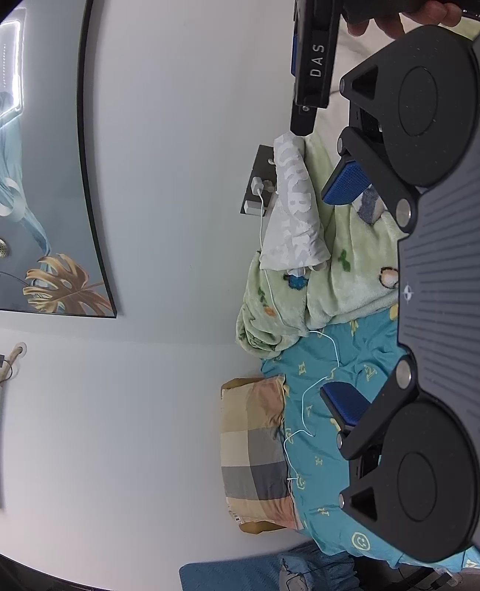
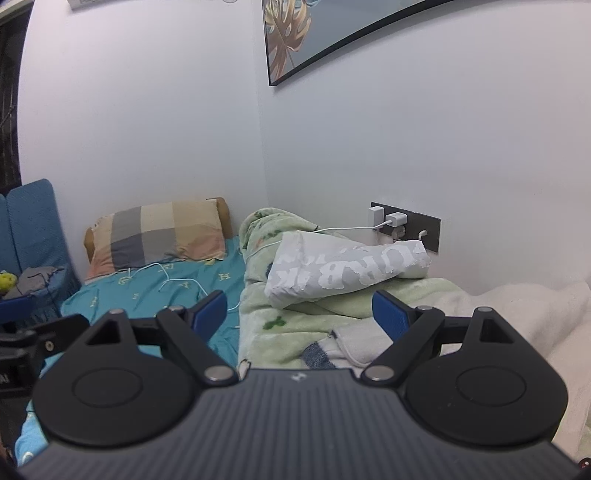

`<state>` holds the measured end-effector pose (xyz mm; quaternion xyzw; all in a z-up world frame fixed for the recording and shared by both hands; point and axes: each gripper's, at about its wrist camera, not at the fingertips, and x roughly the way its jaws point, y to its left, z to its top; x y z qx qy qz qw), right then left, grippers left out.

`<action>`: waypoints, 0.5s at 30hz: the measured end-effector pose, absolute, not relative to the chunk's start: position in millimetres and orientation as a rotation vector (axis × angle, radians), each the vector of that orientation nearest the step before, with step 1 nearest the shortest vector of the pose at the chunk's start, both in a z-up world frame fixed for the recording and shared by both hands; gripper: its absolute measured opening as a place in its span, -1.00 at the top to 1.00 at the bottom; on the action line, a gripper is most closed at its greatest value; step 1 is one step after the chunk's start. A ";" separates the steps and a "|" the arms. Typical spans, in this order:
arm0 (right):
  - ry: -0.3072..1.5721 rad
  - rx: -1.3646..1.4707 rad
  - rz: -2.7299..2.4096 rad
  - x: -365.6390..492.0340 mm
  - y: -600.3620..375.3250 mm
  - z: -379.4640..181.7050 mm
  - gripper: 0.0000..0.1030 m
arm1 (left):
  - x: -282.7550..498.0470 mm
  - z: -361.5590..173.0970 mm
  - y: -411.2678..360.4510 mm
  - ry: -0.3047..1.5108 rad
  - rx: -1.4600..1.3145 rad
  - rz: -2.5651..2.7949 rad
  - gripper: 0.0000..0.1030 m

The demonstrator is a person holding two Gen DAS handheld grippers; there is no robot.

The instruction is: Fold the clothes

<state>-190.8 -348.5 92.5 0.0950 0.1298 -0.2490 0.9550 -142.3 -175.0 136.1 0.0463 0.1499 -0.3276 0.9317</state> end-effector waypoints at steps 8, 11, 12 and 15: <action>0.268 0.226 -0.507 -191.6 -346.9 91.9 -0.69 | -136.5 134.6 -166.9 0.349 0.067 -0.676 -1.00; 0.275 0.216 -0.515 -190.4 -344.7 90.9 -0.69 | -135.8 135.5 -163.5 0.349 0.068 -0.670 -1.00; 0.279 0.215 -0.517 -189.6 -344.2 90.1 -0.69 | -135.3 135.5 -162.5 0.352 0.066 -0.672 -1.00; 0.301 0.214 -0.523 -186.8 -342.9 87.3 -0.69 | -131.6 133.4 -161.9 0.383 0.068 -0.677 -1.00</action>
